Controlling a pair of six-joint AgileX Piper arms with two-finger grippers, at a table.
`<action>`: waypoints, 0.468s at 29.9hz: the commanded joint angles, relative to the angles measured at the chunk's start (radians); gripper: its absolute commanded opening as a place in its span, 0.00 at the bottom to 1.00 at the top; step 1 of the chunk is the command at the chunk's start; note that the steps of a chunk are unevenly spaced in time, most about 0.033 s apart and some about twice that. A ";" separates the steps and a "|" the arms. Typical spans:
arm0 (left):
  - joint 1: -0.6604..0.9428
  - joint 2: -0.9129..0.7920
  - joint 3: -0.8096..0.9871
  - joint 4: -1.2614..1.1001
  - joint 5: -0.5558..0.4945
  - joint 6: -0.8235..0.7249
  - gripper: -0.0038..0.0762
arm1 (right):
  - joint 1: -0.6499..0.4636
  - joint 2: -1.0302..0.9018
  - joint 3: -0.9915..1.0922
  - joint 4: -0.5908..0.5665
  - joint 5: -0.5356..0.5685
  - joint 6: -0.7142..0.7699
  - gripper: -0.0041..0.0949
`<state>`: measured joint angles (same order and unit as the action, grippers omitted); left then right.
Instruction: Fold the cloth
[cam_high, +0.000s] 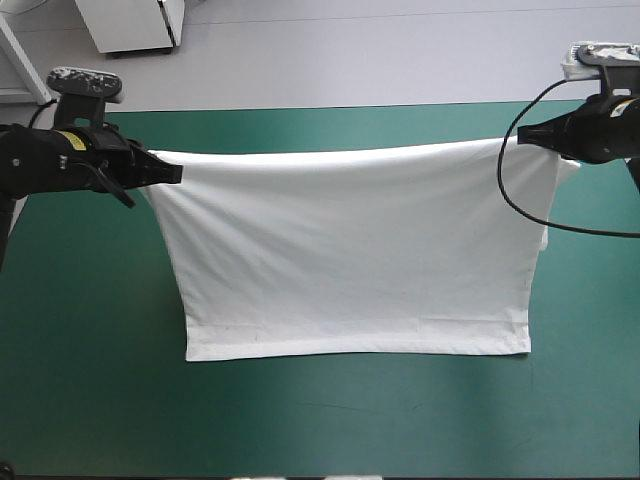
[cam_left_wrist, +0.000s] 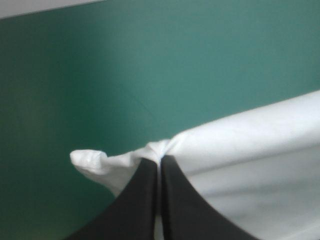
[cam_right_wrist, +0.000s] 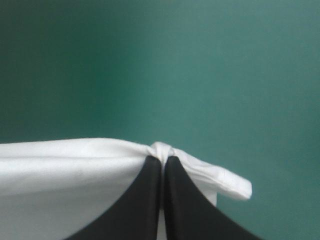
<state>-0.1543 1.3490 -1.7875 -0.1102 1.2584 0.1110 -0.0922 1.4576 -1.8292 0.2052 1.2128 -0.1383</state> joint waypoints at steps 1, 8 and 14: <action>-0.004 -0.067 -0.081 -0.016 0.029 0.004 0.04 | -0.009 -0.080 -0.060 0.057 -0.048 -0.018 0.03; -0.004 -0.088 -0.203 -0.059 0.029 0.004 0.04 | -0.009 -0.134 -0.154 0.136 -0.071 -0.018 0.03; -0.004 -0.040 -0.288 -0.038 -0.009 0.009 0.04 | -0.009 -0.102 -0.284 0.167 -0.161 -0.018 0.03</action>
<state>-0.1543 1.2999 -2.0210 -0.1478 1.2607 0.1171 -0.0932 1.3602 -2.0403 0.3467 1.1768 -0.1484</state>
